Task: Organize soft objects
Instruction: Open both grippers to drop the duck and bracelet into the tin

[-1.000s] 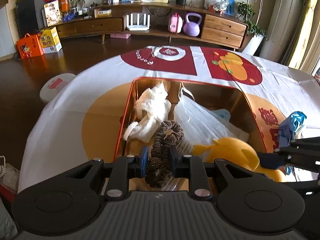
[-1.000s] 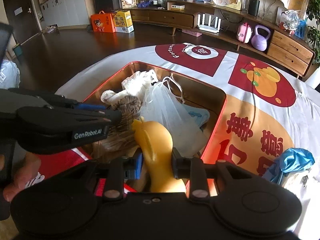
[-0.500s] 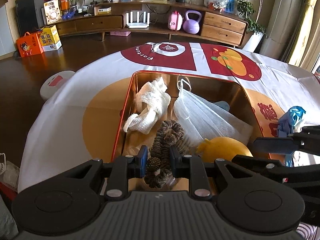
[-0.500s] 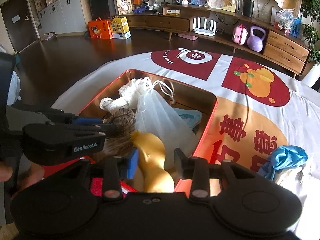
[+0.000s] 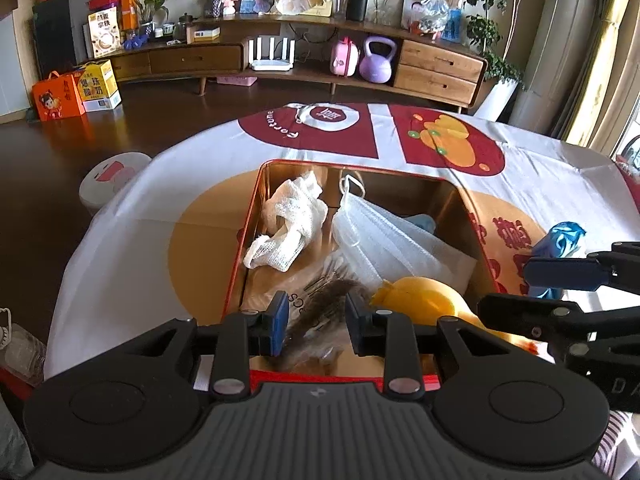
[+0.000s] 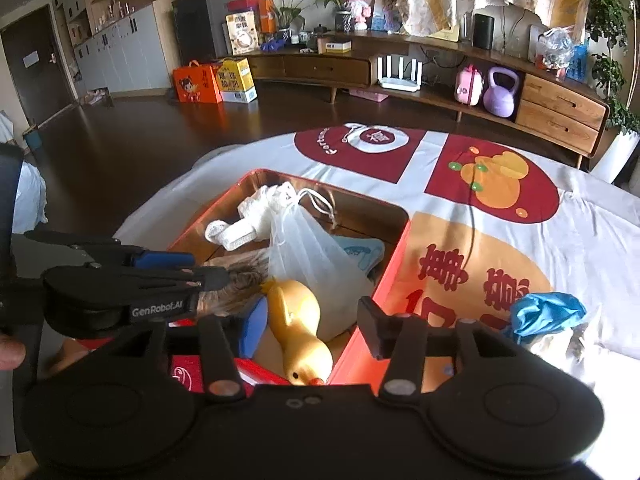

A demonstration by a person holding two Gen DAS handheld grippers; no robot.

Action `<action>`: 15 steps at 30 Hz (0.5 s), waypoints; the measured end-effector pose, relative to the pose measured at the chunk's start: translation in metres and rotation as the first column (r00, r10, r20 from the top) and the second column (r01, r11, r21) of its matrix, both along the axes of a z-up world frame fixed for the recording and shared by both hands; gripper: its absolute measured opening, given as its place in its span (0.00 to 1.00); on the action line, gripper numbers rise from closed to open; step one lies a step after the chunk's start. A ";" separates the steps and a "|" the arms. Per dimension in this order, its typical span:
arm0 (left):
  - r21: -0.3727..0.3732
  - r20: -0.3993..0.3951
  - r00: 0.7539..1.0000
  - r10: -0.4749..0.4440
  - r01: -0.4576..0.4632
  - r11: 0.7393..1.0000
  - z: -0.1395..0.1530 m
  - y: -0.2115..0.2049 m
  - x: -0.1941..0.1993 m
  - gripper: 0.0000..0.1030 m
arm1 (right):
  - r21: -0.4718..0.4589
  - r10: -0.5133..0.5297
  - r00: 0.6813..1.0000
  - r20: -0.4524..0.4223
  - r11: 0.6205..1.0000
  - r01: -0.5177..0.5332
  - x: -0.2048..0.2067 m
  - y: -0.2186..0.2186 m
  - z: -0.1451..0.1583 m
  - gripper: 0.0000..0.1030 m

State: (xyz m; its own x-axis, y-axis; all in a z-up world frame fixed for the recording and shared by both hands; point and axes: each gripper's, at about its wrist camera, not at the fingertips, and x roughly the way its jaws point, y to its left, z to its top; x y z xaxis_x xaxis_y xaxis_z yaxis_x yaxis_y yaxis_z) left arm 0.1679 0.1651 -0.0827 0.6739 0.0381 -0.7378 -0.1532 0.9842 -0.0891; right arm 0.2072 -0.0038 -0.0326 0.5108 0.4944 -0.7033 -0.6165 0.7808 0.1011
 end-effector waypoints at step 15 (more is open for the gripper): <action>-0.007 0.067 0.997 -0.033 0.034 0.999 0.034 -0.023 -0.027 0.40 | 0.086 -0.028 0.999 0.025 0.996 0.025 -0.024 -0.041 0.034 0.66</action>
State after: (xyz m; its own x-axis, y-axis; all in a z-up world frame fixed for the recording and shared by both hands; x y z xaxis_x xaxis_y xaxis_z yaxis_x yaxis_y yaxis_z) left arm 0.1412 0.1422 -0.0491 0.7225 0.0093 -0.6913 -0.1138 0.9879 -0.1056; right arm 0.1836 -0.0449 0.0014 0.5421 0.5381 -0.6454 -0.5989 0.7862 0.1524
